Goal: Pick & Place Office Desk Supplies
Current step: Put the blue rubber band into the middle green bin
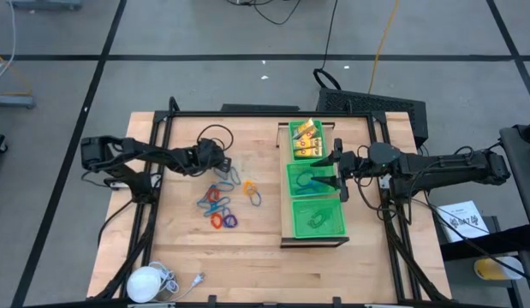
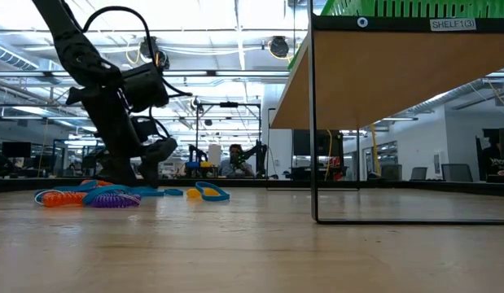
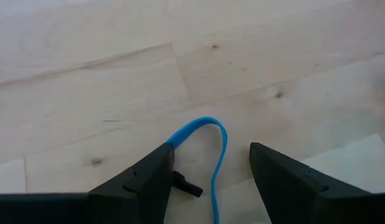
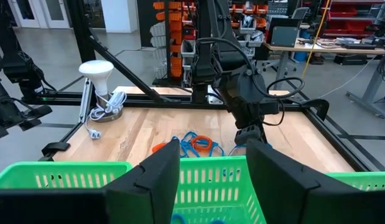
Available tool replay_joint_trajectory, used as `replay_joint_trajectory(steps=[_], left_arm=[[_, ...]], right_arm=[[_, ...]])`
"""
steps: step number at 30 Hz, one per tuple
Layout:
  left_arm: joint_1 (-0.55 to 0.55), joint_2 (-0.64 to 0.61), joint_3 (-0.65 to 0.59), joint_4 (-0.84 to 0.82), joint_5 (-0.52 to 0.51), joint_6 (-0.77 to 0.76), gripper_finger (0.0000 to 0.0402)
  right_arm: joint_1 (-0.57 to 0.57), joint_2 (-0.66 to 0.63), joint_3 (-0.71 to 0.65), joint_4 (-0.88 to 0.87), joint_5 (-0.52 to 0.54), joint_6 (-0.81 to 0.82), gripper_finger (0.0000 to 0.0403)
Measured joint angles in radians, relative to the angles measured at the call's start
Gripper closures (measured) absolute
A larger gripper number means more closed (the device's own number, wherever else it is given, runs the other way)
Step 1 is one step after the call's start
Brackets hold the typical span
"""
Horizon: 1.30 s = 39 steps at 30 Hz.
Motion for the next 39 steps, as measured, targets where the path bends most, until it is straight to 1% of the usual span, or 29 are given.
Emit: replay_joint_trajectory(steps=[2,4,8,12,13,14,18,21,25,28,31,35,39], left_arm=[[0.001,0.0,0.0,-0.007,0.007,-0.004,0.0203],[0.002,0.0,0.0,-0.02,0.006,-0.012,0.0228],[0.01,0.0,0.0,-0.044,0.003,-0.019,0.0295],[0.016,0.0,0.001,-0.049,0.025,-0.007,0.0368],[0.019,0.0,0.001,-0.048,0.028,0.002,0.0384],[0.019,0.0,0.001,-0.048,0.029,0.01,0.0392],[0.02,0.0,-0.001,-0.034,0.026,0.062,0.0392],[0.02,-0.034,-0.004,-0.014,0.029,0.086,0.0397],[0.018,-0.119,0.0,-0.015,0.047,0.132,0.0398],[0.008,-0.193,0.029,0.009,0.036,0.179,0.0398],[-0.012,-0.261,0.06,0.007,0.05,0.231,0.0399],[-0.053,-0.336,0.104,0.096,0.082,0.321,0.0399],[-0.111,-0.37,0.14,0.226,0.155,0.432,0.04]], right_arm=[[0.0,0.0,0.0,0.0,0.0,0.0,0.0231],[0.0,0.0,0.0,-0.001,0.0,0.0,0.0231],[0.0,0.0,0.0,-0.002,0.0,0.0,0.0232],[0.0,0.0,0.0,-0.004,0.0,0.0,0.0232],[0.0,0.0,0.0,-0.004,0.0,0.0,0.0232],[0.0,0.0,0.0,-0.004,0.0,0.0,0.0232],[0.0,0.0,0.0,-0.005,0.0,0.0,0.0232],[0.0,0.0,0.0,-0.005,0.0,0.0,0.0232],[0.0,0.0,0.0,-0.005,0.0,0.0,0.0232],[0.0,0.0,0.0,-0.004,0.0,0.0,0.0234],[0.0,0.0,0.0,-0.004,0.0,0.0,0.0234],[0.0,0.0,0.0,0.001,0.0,0.0,0.0235],[0.0,0.0,0.0,0.025,0.0,-0.007,0.0236]])
